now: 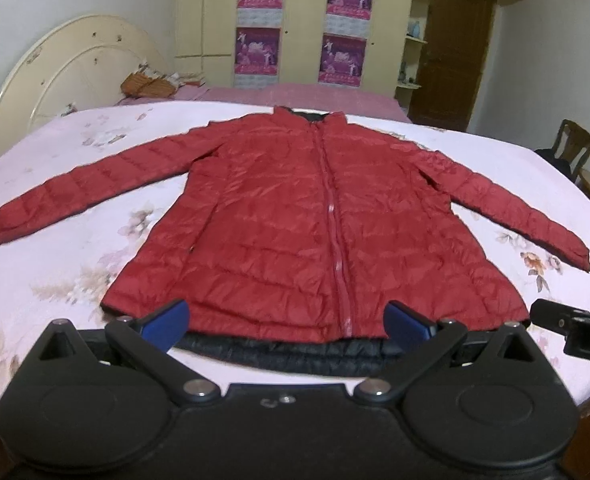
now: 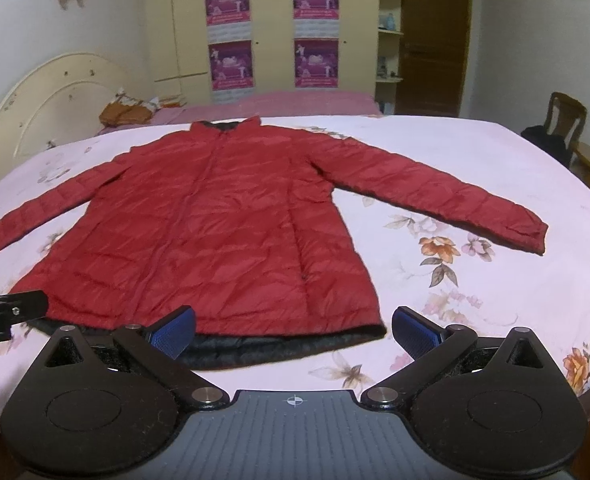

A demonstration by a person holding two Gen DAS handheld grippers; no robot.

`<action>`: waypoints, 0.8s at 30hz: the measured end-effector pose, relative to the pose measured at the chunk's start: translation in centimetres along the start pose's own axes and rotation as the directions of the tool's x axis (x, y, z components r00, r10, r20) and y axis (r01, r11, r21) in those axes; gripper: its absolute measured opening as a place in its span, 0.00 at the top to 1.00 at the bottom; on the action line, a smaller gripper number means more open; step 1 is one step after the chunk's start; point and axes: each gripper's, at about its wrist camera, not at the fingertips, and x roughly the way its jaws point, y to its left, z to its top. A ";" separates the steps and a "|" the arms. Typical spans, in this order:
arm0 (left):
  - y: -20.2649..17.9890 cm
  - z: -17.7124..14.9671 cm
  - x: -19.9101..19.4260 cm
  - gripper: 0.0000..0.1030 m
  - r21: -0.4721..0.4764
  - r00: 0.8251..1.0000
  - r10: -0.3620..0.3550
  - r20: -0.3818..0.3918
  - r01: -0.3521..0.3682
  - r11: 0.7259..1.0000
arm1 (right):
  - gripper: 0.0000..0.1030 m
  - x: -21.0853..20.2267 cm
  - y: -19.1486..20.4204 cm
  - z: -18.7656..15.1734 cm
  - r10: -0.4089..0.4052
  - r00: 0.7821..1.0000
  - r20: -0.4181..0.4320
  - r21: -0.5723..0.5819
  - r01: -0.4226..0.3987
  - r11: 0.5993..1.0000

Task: Fold large clothes
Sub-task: 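Move the right tool to the sleeve cuff and grasp it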

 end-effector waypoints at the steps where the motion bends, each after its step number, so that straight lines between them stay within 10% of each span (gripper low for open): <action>1: -0.2 0.2 0.2 0.00 0.013 1.000 -0.007 0.005 0.006 1.000 | 0.00 0.4 -0.1 0.3 -0.008 1.000 0.000 0.007 0.008 1.000; 24: 0.0 7.4 12.8 0.00 0.135 0.986 -0.153 -0.067 0.161 0.978 | 0.00 10.4 -4.2 6.8 -0.175 0.984 0.012 0.145 0.172 0.974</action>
